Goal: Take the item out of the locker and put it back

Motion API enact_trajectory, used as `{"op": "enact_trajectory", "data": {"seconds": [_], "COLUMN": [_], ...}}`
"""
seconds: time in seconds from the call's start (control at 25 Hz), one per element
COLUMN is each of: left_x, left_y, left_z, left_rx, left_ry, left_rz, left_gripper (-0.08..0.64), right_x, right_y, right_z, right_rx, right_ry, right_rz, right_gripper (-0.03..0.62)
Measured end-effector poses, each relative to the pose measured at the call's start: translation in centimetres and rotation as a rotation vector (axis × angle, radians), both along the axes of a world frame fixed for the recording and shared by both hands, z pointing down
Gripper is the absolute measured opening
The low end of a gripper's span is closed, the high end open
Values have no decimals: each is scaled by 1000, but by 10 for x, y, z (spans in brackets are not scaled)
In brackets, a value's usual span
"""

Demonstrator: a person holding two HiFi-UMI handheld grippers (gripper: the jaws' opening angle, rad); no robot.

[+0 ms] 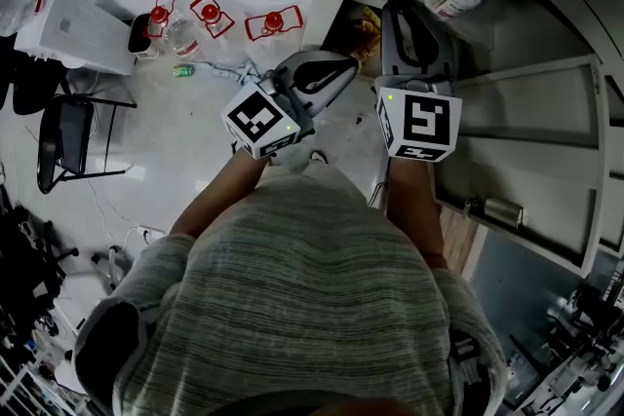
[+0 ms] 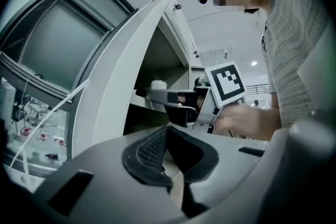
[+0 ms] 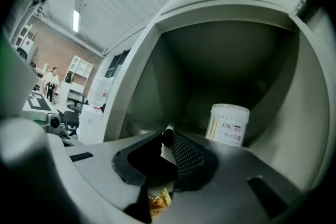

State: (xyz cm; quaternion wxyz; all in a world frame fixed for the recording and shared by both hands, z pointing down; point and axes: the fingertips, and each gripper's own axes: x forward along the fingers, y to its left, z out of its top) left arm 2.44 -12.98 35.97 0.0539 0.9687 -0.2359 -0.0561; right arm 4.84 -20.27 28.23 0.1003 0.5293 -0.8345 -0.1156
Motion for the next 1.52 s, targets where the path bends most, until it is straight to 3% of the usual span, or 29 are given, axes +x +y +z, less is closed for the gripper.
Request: {"op": "enact_trajectory", "data": {"seconds": [0.28, 0.76, 1.08, 1.52], "left_x": [6, 20, 26, 27], "left_y": [1, 5, 9, 12], "left_z": [-3, -9, -12, -15], "left_rx": [8, 26, 33, 46], "left_ry": [1, 9, 6, 3], "left_rz": [5, 23, 34, 29], "left_gripper": [7, 6, 6, 6], "right_x": [12, 30, 31, 32], "right_y": [13, 51, 75, 76], "right_z": [-13, -45, -69, -69], "right_rx": [61, 176, 270, 267], "right_ry": [-109, -185, -166, -175], "right_rz": [-15, -35, -32, -37], "right_gripper": [75, 75, 75, 75]}}
